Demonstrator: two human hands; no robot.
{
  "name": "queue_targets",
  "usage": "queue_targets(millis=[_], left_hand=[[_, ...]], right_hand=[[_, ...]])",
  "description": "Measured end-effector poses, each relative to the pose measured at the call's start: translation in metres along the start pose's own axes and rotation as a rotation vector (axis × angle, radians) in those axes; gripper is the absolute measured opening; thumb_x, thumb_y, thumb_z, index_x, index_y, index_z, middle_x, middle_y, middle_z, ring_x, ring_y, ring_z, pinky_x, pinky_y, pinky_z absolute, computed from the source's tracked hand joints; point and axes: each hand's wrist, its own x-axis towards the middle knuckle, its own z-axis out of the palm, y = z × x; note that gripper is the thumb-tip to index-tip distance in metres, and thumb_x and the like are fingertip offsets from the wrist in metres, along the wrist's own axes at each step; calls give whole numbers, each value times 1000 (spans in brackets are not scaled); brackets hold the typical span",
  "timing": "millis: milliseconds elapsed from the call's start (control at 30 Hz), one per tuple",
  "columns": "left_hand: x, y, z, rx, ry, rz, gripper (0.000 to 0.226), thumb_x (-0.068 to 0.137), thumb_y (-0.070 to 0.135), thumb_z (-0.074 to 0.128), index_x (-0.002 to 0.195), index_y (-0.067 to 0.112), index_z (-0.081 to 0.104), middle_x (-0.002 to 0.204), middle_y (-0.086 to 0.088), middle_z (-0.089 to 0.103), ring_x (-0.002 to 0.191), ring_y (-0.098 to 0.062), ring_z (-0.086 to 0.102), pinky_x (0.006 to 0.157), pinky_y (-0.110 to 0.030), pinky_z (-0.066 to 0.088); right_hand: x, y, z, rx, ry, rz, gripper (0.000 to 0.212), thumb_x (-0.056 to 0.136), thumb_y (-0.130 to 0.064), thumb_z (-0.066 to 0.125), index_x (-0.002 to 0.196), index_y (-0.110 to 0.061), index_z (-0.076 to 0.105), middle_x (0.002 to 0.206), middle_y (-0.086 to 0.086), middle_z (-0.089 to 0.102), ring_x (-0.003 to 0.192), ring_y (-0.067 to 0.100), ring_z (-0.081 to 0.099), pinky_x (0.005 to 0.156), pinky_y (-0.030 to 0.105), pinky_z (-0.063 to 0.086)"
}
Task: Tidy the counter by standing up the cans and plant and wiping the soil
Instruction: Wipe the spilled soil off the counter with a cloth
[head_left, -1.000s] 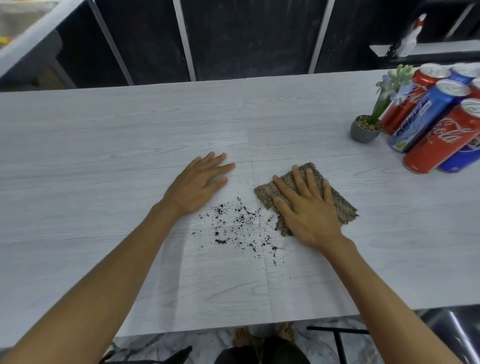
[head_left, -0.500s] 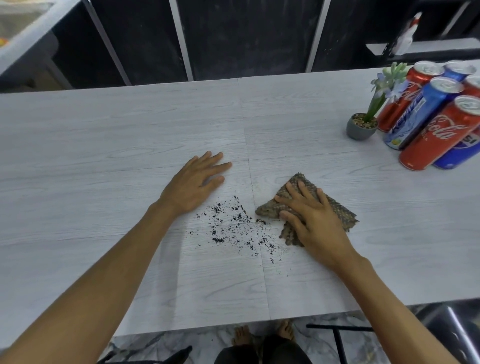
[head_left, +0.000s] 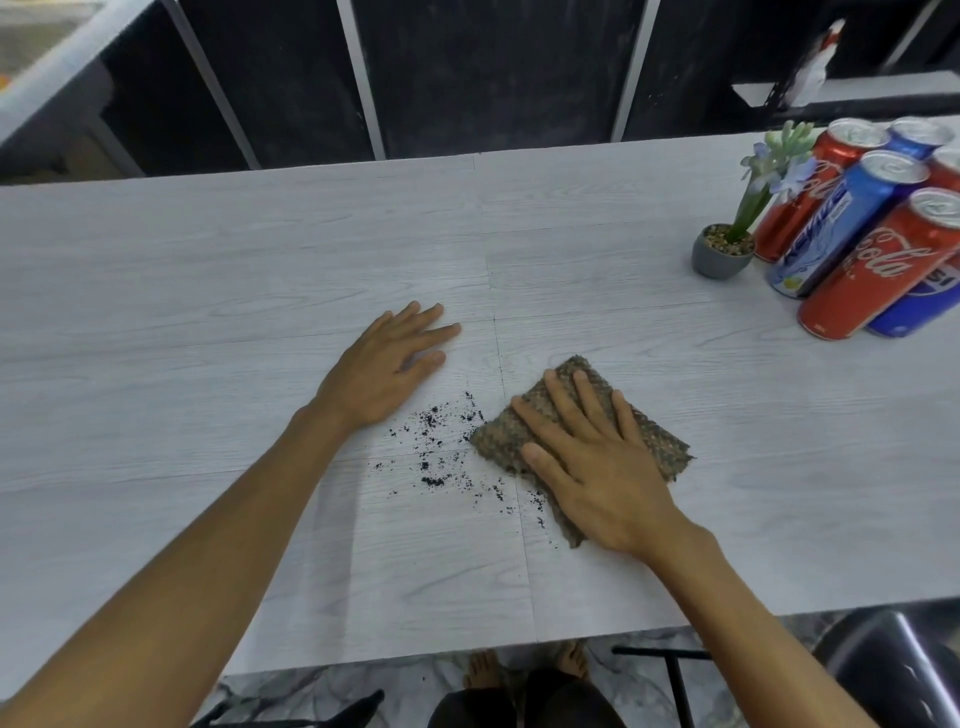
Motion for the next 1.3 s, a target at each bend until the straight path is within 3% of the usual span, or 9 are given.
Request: queue_targets(millis=[200,333,500,600,700,867,1067,1300], left_hand=[[-1,3,-1,12,2,-3,45,100,51,31,143,44,35,157,19,18,145,3,4,121,-30,1],[-1,2,-1,14,1,3,45,100,50,32,144,44,35,157,18,18,146,2,4,121,-30,1],[-1,1,0,7,8,1,44,100,50,32,143,44,36,157,18,19,146,2,4,121,-30,2],[0,0,0,0,6,0,44,100,50,33,143,44,36,157,18,19,146,2,4,121,-31,2],[0,1,1,-4,5,3,43,100,49,34,143,44,36,157,18,19,146,1,5,121,-31,2],[0,-1,1,3,4,4,43,100,49,34,143,44,36,157,18,18,146,1,4,121,-33,2],[0,0,1,6,4,5,43,101,48,35,143,43,36,157,18,18,146,1,4,121,-31,2],[-1,2,1,3,11,6,43,101,45,37,143,42,38,157,17,19,146,1,5,120,-27,0]], right_hand=[[15,6,0,-83,11,83,61,87,-66,-1,146,-51,-6,157,-10,-23,141,13,-31,115,44,-18],[-10,-1,6,-90,17,26,56,91,-65,1,145,-53,-5,156,-12,-23,141,12,-30,115,43,-16],[2,3,5,-93,91,133,56,92,-64,4,147,-51,2,158,-7,-19,143,13,-27,118,45,-10],[-3,-8,11,-89,82,73,52,96,-62,8,147,-52,1,158,-5,-18,143,14,-26,118,45,-10],[-16,1,7,-99,54,26,51,95,-64,7,145,-55,1,158,-9,-18,143,11,-25,118,42,-11],[6,12,1,-79,99,146,55,92,-64,6,146,-53,4,159,-7,-15,143,12,-24,118,42,-12],[-8,5,6,-87,43,4,52,95,-63,10,146,-53,2,158,-11,-17,143,10,-24,118,40,-12],[1,14,0,-84,79,123,61,90,-66,3,148,-48,6,159,-10,-12,145,11,-20,119,41,-9]])
